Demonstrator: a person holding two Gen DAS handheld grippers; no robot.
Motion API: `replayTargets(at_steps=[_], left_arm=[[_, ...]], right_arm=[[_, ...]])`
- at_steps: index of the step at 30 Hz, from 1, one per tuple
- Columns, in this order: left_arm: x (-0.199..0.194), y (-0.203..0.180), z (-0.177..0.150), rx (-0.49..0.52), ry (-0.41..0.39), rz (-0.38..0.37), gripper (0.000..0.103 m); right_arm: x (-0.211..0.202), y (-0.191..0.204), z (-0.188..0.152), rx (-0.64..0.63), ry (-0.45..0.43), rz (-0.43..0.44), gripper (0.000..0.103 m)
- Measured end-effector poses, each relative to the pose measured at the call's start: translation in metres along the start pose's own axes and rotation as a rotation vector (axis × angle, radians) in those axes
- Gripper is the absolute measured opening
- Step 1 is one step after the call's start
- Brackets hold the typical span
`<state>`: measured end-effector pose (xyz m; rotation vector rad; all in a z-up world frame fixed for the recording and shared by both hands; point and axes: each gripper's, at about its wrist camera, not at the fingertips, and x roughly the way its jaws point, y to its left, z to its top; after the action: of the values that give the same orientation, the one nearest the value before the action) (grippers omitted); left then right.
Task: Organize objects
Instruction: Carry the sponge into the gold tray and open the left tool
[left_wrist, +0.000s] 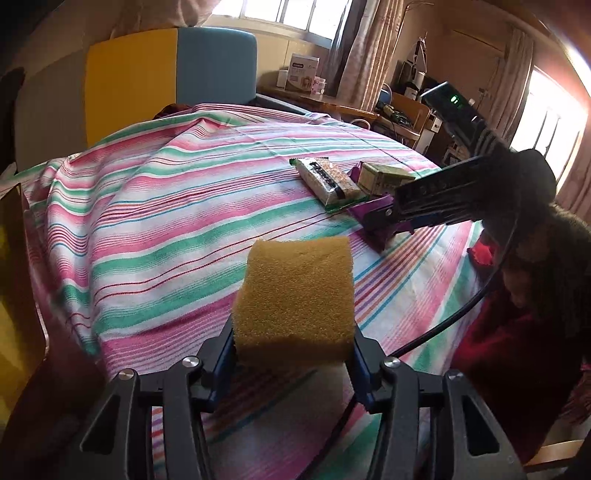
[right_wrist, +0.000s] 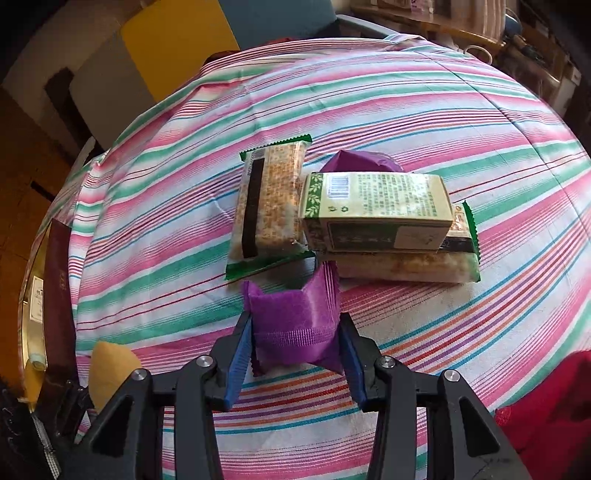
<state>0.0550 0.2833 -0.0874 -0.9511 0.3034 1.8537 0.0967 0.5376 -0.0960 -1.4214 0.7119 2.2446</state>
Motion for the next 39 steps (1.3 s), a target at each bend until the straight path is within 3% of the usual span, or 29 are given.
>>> replayTargets(at_steps=[7, 18, 23, 29, 33, 39], left_arm=[[-0.041, 0.000, 0.007, -0.023, -0.065, 0.004, 0.053], [-0.115, 0.055, 0.008, -0.238, -0.174, 0.065, 0.053], [-0.148, 0.089, -0.002, -0.313, -0.192, 0.234, 0.053], [-0.176, 0.126, -0.028, -0.364, -0.145, 0.445, 0.053], [-0.179, 0.141, -0.045, -0.375, -0.115, 0.528, 0.053], [-0.173, 0.151, -0.062, -0.389, -0.067, 0.569, 0.053]], right_arm=[[-0.001, 0.004, -0.005, -0.059, 0.010, -0.058, 0.044], [-0.005, 0.002, -0.008, -0.075, 0.004, -0.081, 0.041], [-0.005, 0.002, -0.008, -0.087, 0.004, -0.087, 0.041], [-0.001, 0.006, -0.006, -0.100, 0.005, -0.097, 0.041], [0.000, 0.007, -0.007, -0.105, 0.004, -0.101, 0.041], [0.004, 0.012, -0.005, -0.112, 0.002, -0.110, 0.041]])
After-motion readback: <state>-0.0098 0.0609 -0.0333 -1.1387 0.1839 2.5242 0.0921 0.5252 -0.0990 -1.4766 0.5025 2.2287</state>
